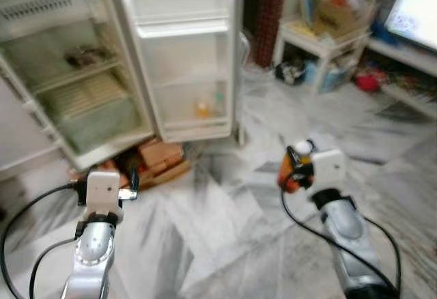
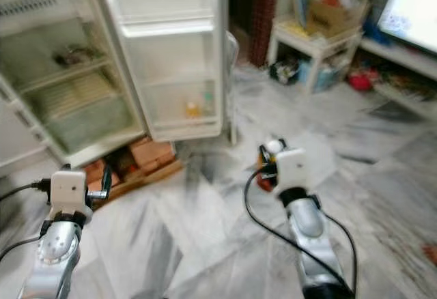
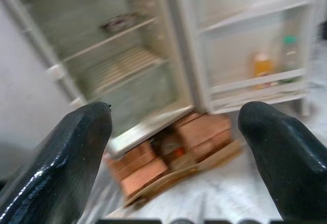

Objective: Restocking fridge

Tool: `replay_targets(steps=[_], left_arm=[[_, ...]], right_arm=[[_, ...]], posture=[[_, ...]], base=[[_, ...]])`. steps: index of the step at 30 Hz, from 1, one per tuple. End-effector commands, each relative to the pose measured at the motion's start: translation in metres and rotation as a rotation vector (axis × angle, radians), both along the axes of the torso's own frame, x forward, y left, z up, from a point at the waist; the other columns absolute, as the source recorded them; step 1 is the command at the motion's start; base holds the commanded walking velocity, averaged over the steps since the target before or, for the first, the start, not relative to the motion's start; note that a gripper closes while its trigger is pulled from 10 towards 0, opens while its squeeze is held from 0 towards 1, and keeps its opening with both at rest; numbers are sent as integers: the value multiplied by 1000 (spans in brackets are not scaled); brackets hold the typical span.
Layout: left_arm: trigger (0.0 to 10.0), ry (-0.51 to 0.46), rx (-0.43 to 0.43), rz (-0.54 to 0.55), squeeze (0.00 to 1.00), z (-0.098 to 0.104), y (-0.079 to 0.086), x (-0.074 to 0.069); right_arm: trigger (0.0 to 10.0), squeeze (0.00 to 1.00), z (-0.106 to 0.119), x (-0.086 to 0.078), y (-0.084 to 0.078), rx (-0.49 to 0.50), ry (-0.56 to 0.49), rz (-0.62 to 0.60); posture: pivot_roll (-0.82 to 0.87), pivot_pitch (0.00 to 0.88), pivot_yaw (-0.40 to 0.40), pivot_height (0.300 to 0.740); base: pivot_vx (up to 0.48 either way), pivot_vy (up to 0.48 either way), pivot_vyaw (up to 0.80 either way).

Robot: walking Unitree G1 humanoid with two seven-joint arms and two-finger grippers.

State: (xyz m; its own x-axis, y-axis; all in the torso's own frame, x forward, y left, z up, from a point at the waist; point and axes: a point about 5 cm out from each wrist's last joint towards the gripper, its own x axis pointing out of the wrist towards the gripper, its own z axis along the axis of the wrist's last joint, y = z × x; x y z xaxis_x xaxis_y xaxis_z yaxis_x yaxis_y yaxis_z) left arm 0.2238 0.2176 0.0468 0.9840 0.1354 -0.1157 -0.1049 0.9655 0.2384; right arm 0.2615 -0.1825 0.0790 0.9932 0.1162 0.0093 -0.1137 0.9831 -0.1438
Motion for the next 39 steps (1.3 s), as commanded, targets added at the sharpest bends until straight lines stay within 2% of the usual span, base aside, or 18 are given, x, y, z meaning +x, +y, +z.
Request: replay_targets(steps=[1,5,7,14,15,16,18,19,22,24,29,31,33,34,35,36,37,39], left_arm=[[10000,-39,11,-7,0,9,2,4],[10000,-38,3,-19,0,9,-2,5],[10000,-46,-5,-31,0,11,-7,8],[10000,-52,-11,-23,0,12,-7,13],[10000,-37,14,-13,0,10,-5,19],[10000,-37,14,-13,0,10,-5,19],[10000,-44,69,-17,0,14,1,34],[10000,-49,73,-20,0,18,4,43],[10000,-57,92,-30,0,24,8,55],[10000,-70,126,-71,0,33,5,71],[10000,-69,94,-72,0,34,-4,83],[10000,-63,41,-96,0,29,-15,79],[10000,-62,29,-105,0,25,-18,73],[10000,-49,-10,-107,0,19,-19,65],[10000,-49,-10,-107,0,19,-19,65],[10000,-41,-63,-104,0,10,-22,53],[10000,-35,-72,-111,0,2,-27,45],[10000,-39,-69,-116,0,-1,-32,41]], right_arm=[[10000,0,10,3,9,24,-50,16],[10000,0,8,0,12,14,-48,36],[10000,0,9,3,16,26,-50,49],[10000,0,12,9,17,29,-56,57],[10000,0,14,12,17,26,-59,60],[10000,0,14,12,17,26,-59,60],[10000,0,15,18,17,29,-64,61],[10000,0,17,20,18,26,-70,68],[10000,0,18,23,20,20,-77,78],[10000,0,20,25,22,16,-88,87],[10000,0,19,25,23,20,-87,85],[10000,0,18,23,22,23,-88,76],[10000,0,17,21,21,28,-88,66],[10000,0,16,18,18,34,-84,52],[10000,0,16,18,18,34,-84,52],[10000,0,13,16,17,42,-72,38],[10000,0,10,14,18,55,-60,32],[10000,0,8,12,21,56,-53,38]], posture=[[36,0,-10,740],[41,0,-13,740],[45,0,-21,740],[47,0,-29,740],[48,0,-30,740],[48,0,-30,740],[50,0,-33,740],[50,0,-34,740],[47,0,-32,740],[43,0,-30,740],[32,0,-24,740],[19,0,-14,740],[16,0,-12,740],[17,0,-15,740],[17,0,-15,740],[24,0,-19,740],[29,0,-22,740],[30,0,-26,740]], base=[[435,0,0],[434,0,186],[435,0,744],[432,0,739],[247,0,712],[247,0,712],[0,0,413],[0,0,0],[0,0,0],[0,0,0],[0,0,0],[0,0,0],[0,0,0],[0,0,0],[0,0,0],[0,0,0],[0,0,0],[0,0,0]])
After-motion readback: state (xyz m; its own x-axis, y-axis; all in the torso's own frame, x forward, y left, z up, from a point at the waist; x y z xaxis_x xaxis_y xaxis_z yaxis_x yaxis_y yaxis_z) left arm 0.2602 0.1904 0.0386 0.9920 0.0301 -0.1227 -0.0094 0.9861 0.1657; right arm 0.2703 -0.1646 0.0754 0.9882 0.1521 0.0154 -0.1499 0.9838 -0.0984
